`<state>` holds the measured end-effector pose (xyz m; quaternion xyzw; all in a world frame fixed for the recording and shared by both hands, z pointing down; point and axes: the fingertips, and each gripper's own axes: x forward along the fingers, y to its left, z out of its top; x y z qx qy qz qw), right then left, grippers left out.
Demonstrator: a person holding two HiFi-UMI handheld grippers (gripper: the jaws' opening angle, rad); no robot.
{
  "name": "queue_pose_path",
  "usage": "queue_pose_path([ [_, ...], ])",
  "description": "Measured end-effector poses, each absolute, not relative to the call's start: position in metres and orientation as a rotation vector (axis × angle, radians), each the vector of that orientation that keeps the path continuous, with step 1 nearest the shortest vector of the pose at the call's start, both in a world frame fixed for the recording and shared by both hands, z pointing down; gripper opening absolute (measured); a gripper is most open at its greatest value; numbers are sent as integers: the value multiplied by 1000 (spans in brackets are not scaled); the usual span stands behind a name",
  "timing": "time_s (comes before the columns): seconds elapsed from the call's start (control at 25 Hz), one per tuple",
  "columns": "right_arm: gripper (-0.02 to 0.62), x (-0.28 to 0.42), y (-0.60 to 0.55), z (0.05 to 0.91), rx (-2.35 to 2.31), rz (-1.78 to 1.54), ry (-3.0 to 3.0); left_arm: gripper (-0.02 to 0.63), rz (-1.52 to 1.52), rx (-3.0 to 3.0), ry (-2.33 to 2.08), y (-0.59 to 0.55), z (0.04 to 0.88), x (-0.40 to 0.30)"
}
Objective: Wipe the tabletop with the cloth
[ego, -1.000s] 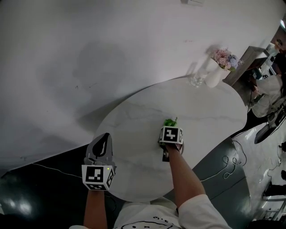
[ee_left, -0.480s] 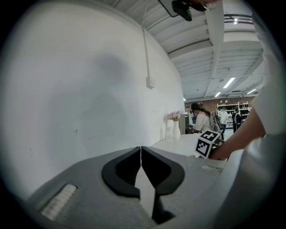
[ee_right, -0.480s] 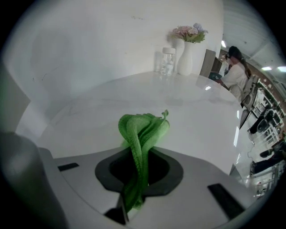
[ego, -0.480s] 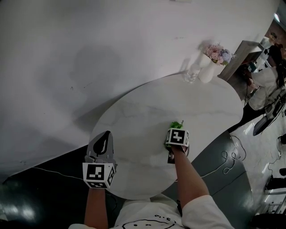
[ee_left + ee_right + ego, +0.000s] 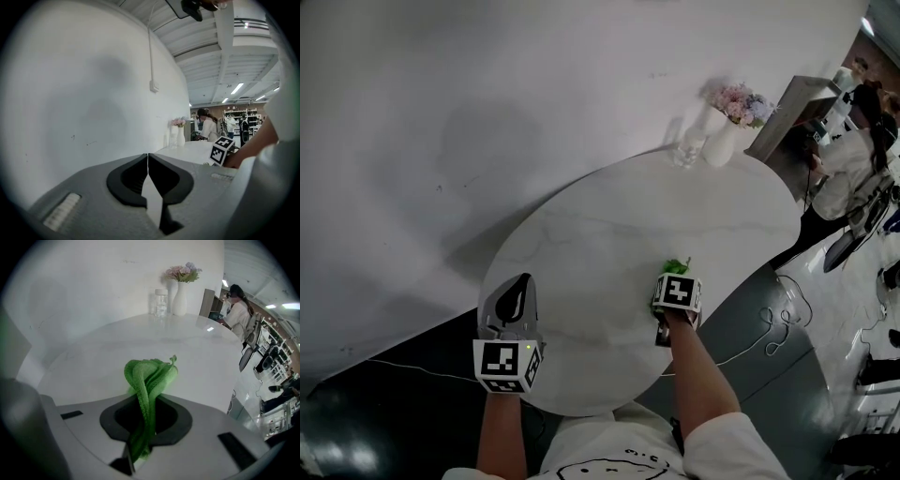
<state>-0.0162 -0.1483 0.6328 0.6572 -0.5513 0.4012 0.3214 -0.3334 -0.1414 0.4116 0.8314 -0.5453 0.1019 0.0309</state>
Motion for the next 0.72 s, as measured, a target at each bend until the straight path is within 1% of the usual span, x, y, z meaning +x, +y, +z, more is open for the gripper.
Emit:
queue_pose_path([
  [0.72, 43, 33, -92, 637, 1855, 1108, -1300, 20, 311, 2618, -1546, -135, 428, -303],
])
